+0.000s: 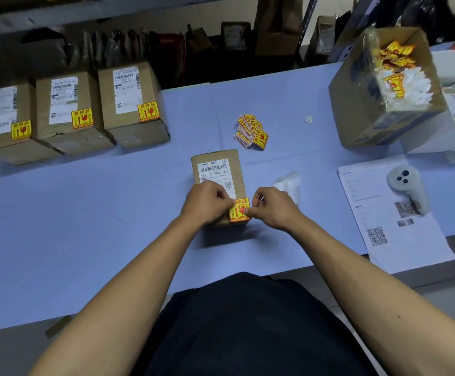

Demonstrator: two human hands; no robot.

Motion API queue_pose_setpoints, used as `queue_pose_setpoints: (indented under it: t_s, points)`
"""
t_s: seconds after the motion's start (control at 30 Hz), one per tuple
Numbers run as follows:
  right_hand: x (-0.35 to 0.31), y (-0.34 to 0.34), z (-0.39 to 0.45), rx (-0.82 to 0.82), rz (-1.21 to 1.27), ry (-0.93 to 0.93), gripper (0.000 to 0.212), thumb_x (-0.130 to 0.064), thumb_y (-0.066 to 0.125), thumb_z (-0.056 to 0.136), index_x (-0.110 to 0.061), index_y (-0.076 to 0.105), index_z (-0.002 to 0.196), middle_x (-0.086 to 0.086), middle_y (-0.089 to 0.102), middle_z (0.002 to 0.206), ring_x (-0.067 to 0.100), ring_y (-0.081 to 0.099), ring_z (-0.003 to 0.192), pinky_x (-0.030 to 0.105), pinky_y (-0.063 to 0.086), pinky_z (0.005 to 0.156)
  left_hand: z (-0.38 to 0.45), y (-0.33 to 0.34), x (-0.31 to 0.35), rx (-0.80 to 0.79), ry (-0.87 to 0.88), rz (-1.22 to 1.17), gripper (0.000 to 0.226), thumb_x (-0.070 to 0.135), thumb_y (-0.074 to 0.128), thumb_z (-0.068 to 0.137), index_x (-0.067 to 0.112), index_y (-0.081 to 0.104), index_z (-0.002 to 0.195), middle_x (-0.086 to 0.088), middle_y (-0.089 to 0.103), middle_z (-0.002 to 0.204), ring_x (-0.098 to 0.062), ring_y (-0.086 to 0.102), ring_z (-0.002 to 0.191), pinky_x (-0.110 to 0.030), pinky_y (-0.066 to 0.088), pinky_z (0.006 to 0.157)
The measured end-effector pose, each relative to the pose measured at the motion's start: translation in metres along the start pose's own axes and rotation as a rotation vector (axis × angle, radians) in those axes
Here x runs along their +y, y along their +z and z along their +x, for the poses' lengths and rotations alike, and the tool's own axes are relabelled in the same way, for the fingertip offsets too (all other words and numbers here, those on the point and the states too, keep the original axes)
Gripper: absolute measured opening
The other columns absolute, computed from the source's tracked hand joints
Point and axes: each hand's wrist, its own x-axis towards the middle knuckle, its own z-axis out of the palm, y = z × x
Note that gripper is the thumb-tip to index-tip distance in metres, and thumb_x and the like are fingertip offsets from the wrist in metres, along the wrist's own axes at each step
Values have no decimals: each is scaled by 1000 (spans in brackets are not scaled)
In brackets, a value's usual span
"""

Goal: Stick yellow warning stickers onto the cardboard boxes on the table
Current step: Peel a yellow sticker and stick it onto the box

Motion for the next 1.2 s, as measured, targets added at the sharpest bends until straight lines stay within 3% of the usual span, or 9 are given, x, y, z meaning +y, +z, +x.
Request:
queue_pose_setpoints:
  t_s: [0.17,0.4,0.6,0.8,0.93,1.0,1.07,1.2]
  points:
    - [6,-1,2,-41,71,20,37,-54,76,78,-22,58,79,-1,67,89,18,64,85,41,56,77,8,-15,4,-170,-121,-162,29,29,65,92,9,76,74,-8,76,74,-25,74,70,-30,57,70]
    - [8,-2,4,-83,141,29,33,-48,78,79,-20,60,81,3,68,94,21,65,87,40,56,78,10,-17,11,-154,-48,45,30,35,65,92,13,78,77,-5,75,76,-18,70,73,-34,57,73]
    - [9,-3,4,-124,277,62,33,-41,82,78,-15,63,86,8,69,92,20,62,79,35,52,68,7,-23,9,-302,-283,-373,33,29,53,100,2,70,93,-10,77,83,-25,67,55,-25,48,52]
    - [3,2,7,-150,436,103,42,-43,76,84,-6,63,101,9,68,98,19,62,78,30,49,63,9,-28,4,-357,-338,-425,32,33,54,99,5,70,99,-8,77,82,-19,68,53,-23,50,50]
    - [1,10,8,-120,446,106,38,-45,72,86,-11,57,90,12,70,91,17,62,70,31,48,61,7,-26,1,-344,-284,-412,20,23,64,94,5,72,90,-10,77,82,-22,69,61,-25,50,54]
    - [2,11,7,-120,445,93,37,-45,71,87,-12,55,89,9,69,88,13,62,68,29,48,61,8,-24,-5,-308,-234,-368,18,19,68,90,2,72,84,-15,76,82,-25,71,65,-33,57,62]
    - [5,11,6,-128,442,81,36,-43,73,86,-12,56,89,6,68,85,10,62,67,26,49,61,8,-19,-12,-173,-178,-241,17,23,73,84,7,72,78,-11,75,74,-25,73,68,-42,62,72]
    - [7,13,10,-124,446,79,43,-48,76,81,-12,57,94,4,69,85,15,64,73,29,51,61,-4,-11,-15,143,-67,77,23,42,76,77,24,62,82,4,68,85,-20,64,84,-34,53,69]
